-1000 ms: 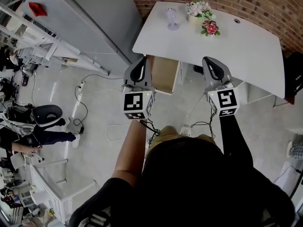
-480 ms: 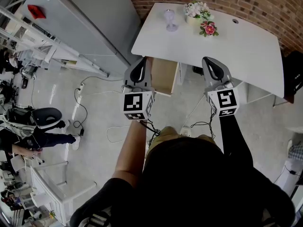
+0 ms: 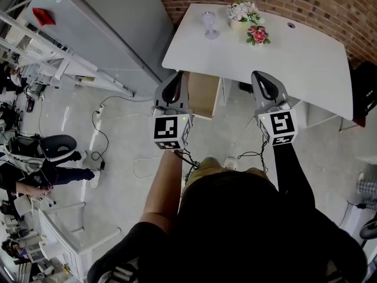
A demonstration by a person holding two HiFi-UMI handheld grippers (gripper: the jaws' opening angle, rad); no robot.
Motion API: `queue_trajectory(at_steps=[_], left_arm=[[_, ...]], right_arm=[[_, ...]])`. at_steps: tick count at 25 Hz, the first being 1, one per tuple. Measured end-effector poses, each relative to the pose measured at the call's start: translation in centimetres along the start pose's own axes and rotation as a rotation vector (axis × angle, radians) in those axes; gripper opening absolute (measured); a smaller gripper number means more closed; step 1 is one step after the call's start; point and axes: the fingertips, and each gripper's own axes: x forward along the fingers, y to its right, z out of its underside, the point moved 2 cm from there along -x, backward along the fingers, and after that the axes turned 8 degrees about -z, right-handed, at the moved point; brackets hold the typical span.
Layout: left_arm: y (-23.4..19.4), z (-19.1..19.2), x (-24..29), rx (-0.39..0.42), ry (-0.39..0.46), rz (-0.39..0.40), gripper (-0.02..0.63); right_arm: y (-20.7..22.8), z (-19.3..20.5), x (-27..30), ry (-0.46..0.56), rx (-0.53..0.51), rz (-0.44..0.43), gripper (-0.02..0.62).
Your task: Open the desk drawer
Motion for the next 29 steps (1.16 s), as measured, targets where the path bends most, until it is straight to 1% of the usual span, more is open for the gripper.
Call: queue_trajectory(at_steps=[4, 7, 29], left_arm=[[0.1, 0.0, 0.2, 0.001, 0.006, 0.002, 0.008], [0.3, -0.1, 0.3, 0.003, 0.011, 0.003, 0.008], [1.3, -0.1, 1.7, 0.018, 0.015, 0.049, 0.008]], right_arm=[[-0.5, -0.8, 0.0, 0.011, -0.054, -0.019, 0.000], [-0.6, -1.4, -0.1, 0.023, -0.080, -0.009, 0.000], [0.9, -1.2, -0.7, 0.011, -0.090, 0.024, 0.000]])
